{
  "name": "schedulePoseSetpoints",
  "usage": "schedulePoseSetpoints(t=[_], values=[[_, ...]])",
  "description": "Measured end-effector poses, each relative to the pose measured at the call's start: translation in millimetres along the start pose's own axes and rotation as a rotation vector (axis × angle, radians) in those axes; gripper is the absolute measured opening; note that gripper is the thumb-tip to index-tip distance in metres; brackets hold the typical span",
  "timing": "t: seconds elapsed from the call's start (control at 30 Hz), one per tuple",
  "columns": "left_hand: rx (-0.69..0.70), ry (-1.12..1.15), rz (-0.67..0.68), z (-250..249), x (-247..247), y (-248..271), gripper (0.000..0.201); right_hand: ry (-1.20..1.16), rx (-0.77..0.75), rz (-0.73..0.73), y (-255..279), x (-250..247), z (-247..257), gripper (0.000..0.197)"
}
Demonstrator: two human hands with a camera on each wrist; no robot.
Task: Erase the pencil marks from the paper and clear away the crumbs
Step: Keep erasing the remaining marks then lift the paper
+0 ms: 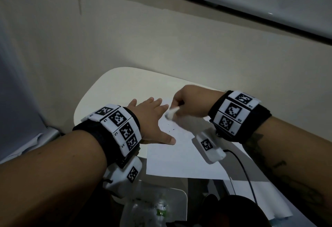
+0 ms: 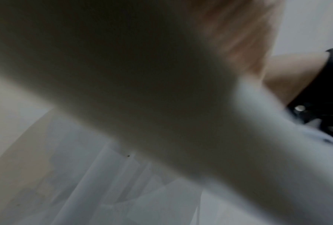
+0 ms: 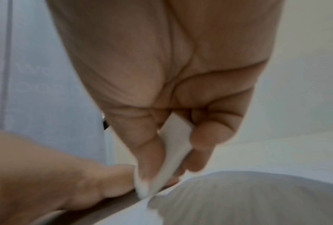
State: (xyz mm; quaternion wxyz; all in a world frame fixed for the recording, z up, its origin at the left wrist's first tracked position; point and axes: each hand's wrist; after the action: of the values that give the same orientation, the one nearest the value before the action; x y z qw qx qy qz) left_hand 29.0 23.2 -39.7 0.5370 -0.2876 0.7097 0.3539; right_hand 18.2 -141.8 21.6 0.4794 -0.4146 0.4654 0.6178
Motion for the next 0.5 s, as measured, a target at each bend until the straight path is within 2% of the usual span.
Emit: schedulePoseSetpoints(t=[0.07, 0.1, 0.2, 0.4, 0.43, 0.5], values=[[-0.010, -0.011, 0.017, -1.3, -2.4, 0.7, 0.115, 0.016, 0.030, -0.138, -12.0, 0.0, -2.7, 0.023], [-0.018, -0.015, 0.024, -1.8, -3.4, 1.2, 0.116, 0.033, 0.037, -0.159, -16.5, 1.0, -3.4, 0.024], [-0.031, -0.023, 0.027, -2.6, -4.6, 1.5, 0.120, 0.059, 0.006, -0.105, -18.2, 4.9, -4.3, 0.024], [-0.031, -0.017, 0.029, -3.0, -4.3, 0.3, 0.122, 0.085, -0.037, 0.159, 5.5, 0.8, -2.6, 0.022], [-0.029, -0.016, 0.028, -3.2, -4.2, 0.5, 0.121, 0.096, -0.026, 0.173, 5.3, -0.1, -2.6, 0.024], [-0.021, -0.009, 0.026, -3.1, -4.3, 1.0, 0.119, 0.103, -0.002, 0.073, -3.1, -0.6, -4.0, 0.027]])
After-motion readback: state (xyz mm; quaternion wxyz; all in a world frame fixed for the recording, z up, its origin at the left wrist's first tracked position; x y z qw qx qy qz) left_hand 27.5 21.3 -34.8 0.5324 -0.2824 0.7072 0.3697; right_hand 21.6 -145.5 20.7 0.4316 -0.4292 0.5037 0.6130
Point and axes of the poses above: each hand's wrist, its own y-axis away from the middle knuckle, its own x-axis out of the palm, z = x × y, and after that the axes turned 8 degrees about -z, right-handed
